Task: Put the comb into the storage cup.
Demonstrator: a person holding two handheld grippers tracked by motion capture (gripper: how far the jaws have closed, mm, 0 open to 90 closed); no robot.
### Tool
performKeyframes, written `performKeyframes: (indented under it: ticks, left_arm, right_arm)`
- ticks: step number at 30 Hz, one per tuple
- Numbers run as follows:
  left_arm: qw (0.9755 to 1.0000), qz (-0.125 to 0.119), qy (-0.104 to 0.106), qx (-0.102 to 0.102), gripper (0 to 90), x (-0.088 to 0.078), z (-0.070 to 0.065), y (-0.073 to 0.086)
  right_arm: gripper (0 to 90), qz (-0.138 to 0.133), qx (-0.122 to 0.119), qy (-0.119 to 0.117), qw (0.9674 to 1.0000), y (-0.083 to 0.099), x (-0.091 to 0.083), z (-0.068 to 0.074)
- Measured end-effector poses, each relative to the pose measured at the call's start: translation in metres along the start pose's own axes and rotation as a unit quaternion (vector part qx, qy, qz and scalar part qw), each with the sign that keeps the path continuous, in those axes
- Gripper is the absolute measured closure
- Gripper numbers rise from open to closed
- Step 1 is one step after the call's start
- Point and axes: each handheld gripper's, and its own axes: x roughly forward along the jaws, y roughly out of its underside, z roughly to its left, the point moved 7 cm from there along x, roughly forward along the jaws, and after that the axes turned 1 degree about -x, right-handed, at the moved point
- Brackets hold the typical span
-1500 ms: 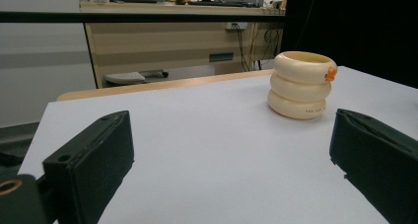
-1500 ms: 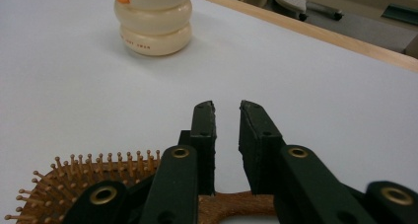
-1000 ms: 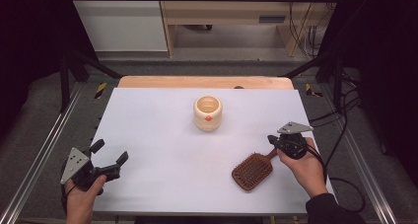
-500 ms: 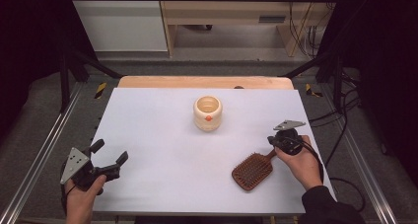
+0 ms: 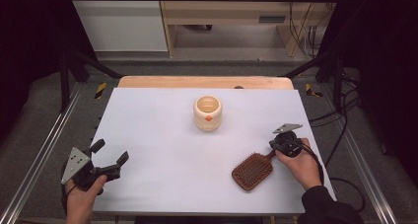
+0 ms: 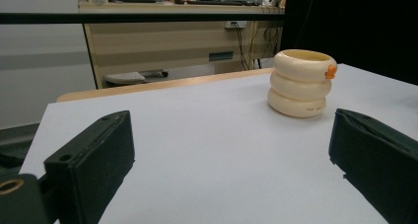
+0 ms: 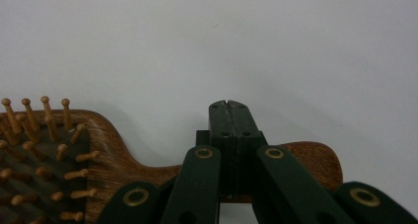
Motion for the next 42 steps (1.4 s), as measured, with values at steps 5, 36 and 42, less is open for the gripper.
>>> performKeyframes:
  ticks: [5,36,42]
  left_arm:
    - [1.0000,0.000,0.000,0.001,3.6,0.000,0.000,0.000]
    - [1.0000,0.004,0.002,0.006,3.6,0.001,-0.002,0.001]
    - [1.0000,0.003,0.003,0.006,3.2,0.001,-0.002,0.001]
  right_arm:
    - [90.0,0.009,-0.005,-0.001,0.9999,0.002,0.002,0.001]
    - [90.0,0.042,0.015,-0.038,0.9983,0.036,-0.021,0.021]
    - [90.0,0.049,0.025,-0.051,0.9972,0.042,-0.027,0.027]
